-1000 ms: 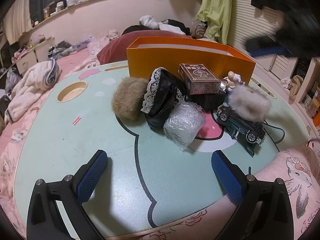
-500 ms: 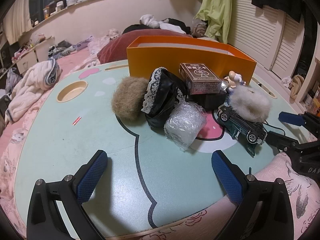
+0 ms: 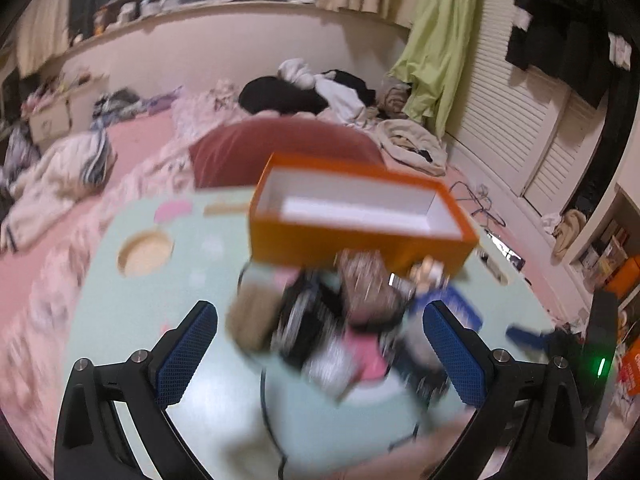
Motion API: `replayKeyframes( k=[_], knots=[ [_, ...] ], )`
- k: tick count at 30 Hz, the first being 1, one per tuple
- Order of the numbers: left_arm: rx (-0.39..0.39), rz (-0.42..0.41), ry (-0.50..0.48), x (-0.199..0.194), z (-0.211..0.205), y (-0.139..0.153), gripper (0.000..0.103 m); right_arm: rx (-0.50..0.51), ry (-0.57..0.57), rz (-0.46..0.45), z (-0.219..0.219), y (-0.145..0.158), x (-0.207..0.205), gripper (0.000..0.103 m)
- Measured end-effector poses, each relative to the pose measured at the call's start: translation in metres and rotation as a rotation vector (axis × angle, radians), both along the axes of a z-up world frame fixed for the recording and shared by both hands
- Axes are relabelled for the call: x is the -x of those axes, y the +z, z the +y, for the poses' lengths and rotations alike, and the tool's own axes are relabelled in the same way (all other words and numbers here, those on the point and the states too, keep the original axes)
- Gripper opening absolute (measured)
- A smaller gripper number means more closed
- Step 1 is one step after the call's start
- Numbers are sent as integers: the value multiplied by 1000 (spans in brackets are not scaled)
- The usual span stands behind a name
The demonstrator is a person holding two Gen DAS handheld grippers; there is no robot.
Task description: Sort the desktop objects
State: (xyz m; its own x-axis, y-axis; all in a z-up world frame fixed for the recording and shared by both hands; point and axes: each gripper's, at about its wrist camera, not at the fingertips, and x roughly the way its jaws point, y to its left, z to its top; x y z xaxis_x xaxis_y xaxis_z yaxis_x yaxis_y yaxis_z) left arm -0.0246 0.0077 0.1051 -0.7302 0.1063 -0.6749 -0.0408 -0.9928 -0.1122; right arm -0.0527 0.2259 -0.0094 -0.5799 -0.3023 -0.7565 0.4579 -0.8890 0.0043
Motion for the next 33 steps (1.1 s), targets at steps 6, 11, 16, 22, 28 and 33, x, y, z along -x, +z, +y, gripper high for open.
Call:
replayKeyframes(
  k=[6, 11, 16, 22, 28, 33],
  knots=[
    [126, 14, 22, 75, 30, 30, 103, 0, 0, 0, 0, 0, 1, 98],
    [166, -97, 38, 132, 54, 9, 103, 0, 1, 0, 1, 1, 0, 98],
    [203, -215, 64, 157, 59, -30, 103, 0, 1, 0, 1, 1, 0, 98],
    [182, -311, 83, 162, 55, -61, 103, 0, 1, 0, 2, 5, -2, 98],
    [178, -306, 105, 147, 59, -60, 103, 1, 1, 0, 3, 5, -3, 98],
    [153, -294, 103, 139, 56, -59, 103, 1, 1, 0, 3, 4, -2, 98]
  ],
)
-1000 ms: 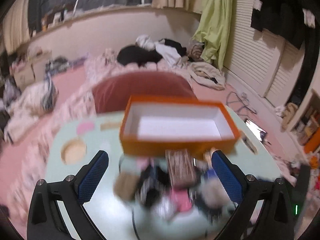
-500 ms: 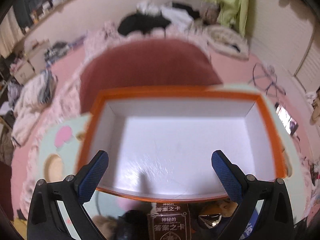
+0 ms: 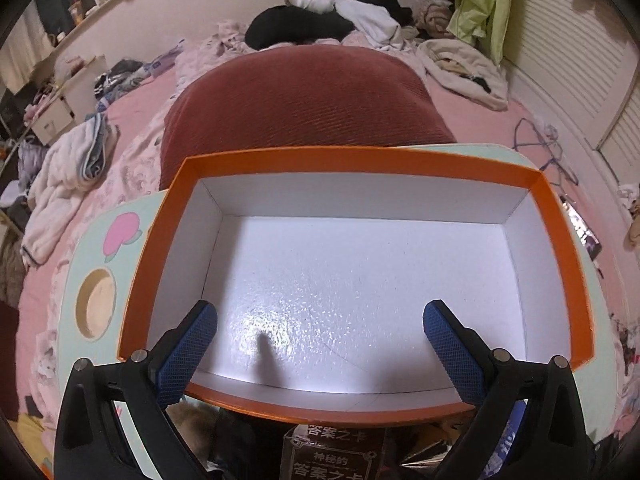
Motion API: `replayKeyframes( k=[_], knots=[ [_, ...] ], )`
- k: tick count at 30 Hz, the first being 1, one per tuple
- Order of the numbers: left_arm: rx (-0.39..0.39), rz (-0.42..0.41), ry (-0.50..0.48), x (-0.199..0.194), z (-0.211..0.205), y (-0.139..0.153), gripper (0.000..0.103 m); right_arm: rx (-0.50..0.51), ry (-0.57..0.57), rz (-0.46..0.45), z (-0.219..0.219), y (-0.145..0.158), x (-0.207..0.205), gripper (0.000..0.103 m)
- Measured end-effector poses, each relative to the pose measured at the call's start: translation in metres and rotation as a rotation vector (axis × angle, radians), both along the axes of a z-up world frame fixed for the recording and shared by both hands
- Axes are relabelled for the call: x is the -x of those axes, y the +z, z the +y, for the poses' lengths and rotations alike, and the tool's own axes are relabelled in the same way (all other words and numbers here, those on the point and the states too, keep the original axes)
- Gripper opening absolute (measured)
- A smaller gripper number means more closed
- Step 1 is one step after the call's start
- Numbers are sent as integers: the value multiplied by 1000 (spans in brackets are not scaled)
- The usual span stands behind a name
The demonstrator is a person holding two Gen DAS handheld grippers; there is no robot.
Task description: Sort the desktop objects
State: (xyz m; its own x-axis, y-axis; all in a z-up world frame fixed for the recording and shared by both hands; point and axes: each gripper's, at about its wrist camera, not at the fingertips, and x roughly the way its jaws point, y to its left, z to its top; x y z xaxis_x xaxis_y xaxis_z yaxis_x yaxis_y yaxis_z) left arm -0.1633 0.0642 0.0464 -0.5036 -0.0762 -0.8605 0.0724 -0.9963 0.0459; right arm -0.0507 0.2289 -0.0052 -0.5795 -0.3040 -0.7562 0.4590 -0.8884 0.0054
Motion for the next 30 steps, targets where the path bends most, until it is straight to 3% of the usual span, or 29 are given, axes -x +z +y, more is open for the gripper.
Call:
replayKeyframes(
  k=[5, 9, 12, 16, 19, 20, 21, 22, 30],
  knots=[
    [-113, 131, -31, -33, -11, 29, 102, 0, 0, 0, 0, -1, 1, 98],
    [-193, 230, -123, -89, -25, 48, 102, 0, 0, 0, 1, 0, 0, 98],
    [-207, 300, -152, -142, -45, 39, 102, -1, 1, -1, 1, -1, 1, 98],
    [-171, 257, -112, -178, -66, 6, 102, 0, -1, -1, 4, 2, -3, 99],
    [-168, 181, -85, -173, -73, -31, 102, -3, -2, -2, 4, 5, -1, 101],
    [-63, 218, -74, -175, -66, -39, 102, -3, -3, -2, 4, 5, -1, 102],
    [-26, 245, -76, -177, -61, -43, 103, -8, -6, -1, 3, 5, -1, 102],
    [-57, 227, -104, -174, -60, -43, 103, -13, -10, -2, 3, 6, -2, 102],
    [-49, 227, -88, -171, -57, -42, 103, -11, -13, -6, 2, 7, -6, 103]
  ],
)
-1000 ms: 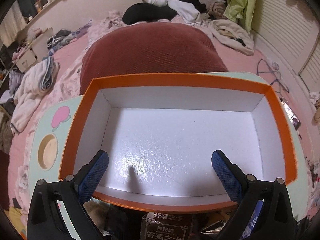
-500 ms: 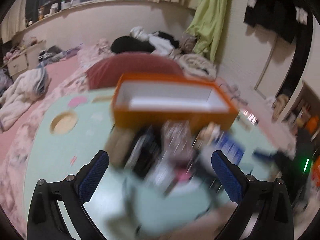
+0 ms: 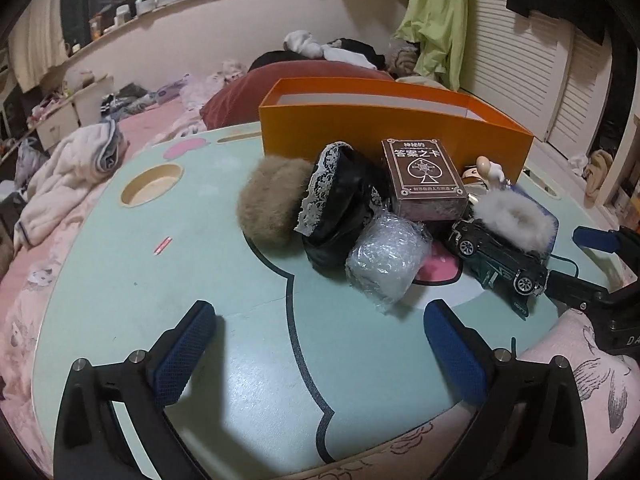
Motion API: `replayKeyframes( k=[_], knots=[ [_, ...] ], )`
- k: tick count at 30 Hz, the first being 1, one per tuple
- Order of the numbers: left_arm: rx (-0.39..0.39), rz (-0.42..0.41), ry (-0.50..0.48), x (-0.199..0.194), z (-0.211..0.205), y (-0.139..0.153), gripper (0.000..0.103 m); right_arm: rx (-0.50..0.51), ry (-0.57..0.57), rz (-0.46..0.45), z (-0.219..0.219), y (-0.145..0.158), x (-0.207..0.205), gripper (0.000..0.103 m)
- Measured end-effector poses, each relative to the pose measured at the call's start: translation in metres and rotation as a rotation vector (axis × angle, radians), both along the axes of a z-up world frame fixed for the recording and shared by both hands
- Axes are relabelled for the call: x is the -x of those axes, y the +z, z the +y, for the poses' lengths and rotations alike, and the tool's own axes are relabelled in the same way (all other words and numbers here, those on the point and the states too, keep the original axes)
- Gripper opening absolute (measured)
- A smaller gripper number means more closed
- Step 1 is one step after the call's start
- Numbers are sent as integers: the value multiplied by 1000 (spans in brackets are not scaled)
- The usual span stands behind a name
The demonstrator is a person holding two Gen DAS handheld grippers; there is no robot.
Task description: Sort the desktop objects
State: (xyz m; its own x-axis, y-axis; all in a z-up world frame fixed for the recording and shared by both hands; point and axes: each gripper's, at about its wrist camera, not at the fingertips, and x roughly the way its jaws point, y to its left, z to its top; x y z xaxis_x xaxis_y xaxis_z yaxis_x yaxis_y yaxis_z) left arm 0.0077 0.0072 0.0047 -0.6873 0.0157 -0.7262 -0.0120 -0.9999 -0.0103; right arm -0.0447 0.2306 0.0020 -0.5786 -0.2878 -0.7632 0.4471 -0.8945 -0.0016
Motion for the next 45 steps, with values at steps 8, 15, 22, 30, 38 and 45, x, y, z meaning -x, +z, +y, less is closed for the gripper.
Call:
replayKeyframes(
  k=[8, 15, 22, 30, 38, 45],
  knots=[
    [3, 3, 6, -7, -4, -3, 103, -1, -2, 0, 1, 1, -1, 103],
    [-5, 3, 2, -9, -5, -5, 103, -1, -2, 0, 1, 1, -1, 103],
    [-4, 4, 3, -7, -5, -5, 103, -1, -1, 1, 1, 1, 0, 103],
    [-4, 4, 3, -8, -6, -6, 103, -1, -1, 1, 2, 1, 0, 103],
    [-2, 4, 2, -7, -5, -6, 103, 0, 1, 0, 2, 1, 0, 103],
    [-5, 5, 3, -8, -5, -6, 103, 2, 2, 1, 3, 2, 1, 103]
  ],
)
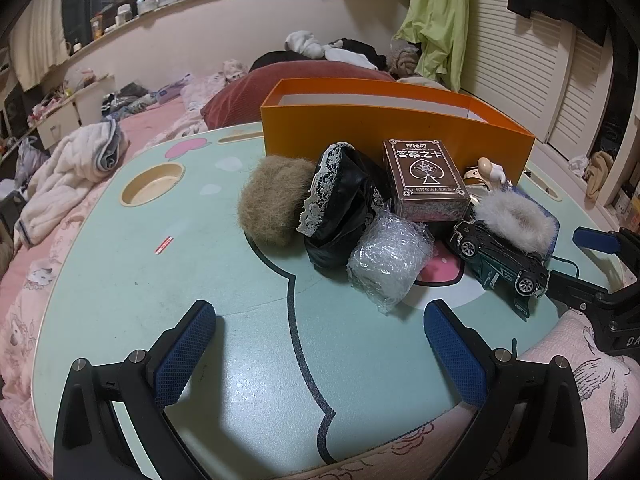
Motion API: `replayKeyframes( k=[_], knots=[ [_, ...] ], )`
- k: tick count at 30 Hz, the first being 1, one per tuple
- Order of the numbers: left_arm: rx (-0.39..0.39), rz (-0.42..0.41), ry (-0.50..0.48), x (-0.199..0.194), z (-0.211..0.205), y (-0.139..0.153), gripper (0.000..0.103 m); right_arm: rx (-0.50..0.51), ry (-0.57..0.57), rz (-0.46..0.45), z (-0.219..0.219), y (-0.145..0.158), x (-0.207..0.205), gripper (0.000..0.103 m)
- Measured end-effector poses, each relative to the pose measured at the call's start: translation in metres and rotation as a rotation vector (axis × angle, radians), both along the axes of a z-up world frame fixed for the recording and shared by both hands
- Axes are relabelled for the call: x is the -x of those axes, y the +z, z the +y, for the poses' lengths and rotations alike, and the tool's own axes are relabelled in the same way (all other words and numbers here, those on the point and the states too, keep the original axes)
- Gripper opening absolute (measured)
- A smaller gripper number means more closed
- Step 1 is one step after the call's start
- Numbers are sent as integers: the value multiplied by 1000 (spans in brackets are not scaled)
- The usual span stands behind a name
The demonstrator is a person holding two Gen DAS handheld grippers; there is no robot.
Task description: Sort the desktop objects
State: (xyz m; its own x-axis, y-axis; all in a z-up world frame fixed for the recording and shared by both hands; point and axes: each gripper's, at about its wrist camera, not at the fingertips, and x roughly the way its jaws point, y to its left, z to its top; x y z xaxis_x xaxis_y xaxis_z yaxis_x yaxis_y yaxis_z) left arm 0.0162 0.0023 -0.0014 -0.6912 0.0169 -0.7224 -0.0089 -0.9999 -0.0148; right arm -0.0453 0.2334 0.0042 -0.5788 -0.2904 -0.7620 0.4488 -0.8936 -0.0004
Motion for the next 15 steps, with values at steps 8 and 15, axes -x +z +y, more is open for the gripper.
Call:
replayKeyframes(
  k=[8, 15],
  knots=[
    [0, 0, -1, 0, 0, -1, 103, 5, 6, 2, -2, 1, -1, 103],
    [-2, 2, -1, 0, -2, -1, 103, 6, 14, -1, -3, 1, 1, 103]
  ],
)
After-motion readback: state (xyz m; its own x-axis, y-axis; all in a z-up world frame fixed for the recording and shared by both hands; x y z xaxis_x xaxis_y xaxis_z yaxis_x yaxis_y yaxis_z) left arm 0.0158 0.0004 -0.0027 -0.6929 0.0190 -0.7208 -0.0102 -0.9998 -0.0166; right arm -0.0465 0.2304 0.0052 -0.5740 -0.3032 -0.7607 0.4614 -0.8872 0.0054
